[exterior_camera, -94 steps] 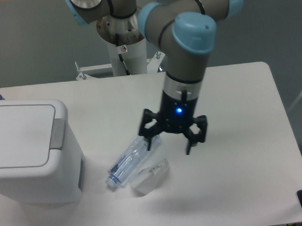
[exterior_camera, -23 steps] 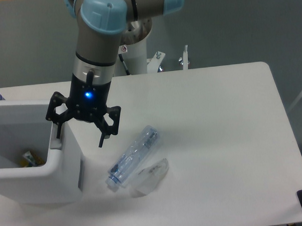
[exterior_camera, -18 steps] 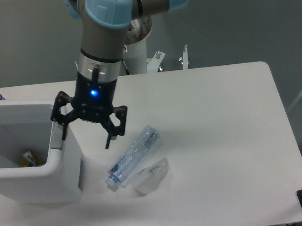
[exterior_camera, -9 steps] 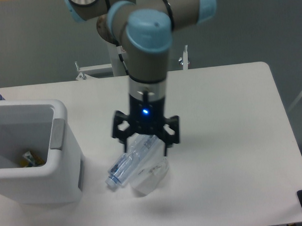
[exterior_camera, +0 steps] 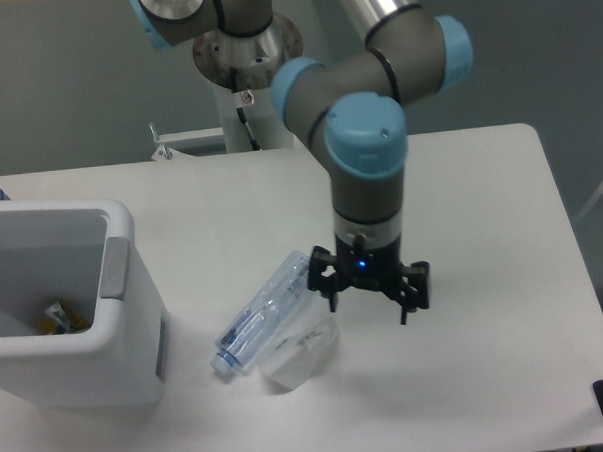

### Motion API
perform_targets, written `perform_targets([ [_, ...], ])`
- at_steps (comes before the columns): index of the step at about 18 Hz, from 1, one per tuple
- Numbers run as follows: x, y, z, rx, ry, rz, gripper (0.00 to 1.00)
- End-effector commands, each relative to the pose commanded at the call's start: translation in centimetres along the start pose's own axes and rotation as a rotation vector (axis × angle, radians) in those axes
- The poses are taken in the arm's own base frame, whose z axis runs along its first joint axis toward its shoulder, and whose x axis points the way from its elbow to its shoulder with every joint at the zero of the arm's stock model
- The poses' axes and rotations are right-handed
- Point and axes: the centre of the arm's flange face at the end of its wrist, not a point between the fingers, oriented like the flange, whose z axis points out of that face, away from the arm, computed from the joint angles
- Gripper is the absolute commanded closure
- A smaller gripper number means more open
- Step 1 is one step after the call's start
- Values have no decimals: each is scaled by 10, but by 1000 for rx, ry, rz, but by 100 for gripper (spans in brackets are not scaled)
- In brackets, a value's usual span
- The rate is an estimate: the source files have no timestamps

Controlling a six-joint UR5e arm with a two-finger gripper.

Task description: Open the trash can

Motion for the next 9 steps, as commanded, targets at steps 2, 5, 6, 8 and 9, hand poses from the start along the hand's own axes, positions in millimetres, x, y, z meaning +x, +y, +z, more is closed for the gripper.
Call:
perform_targets([
  [2, -2, 4, 1, -9, -1, 14, 0],
  [5, -1, 4, 4, -12, 4, 15, 0],
  [6, -1, 5, 4, -12, 4, 14, 0],
  [8, -1, 5, 4, -13, 5, 14, 0],
  [9, -1, 5, 3, -12, 4, 14, 0],
])
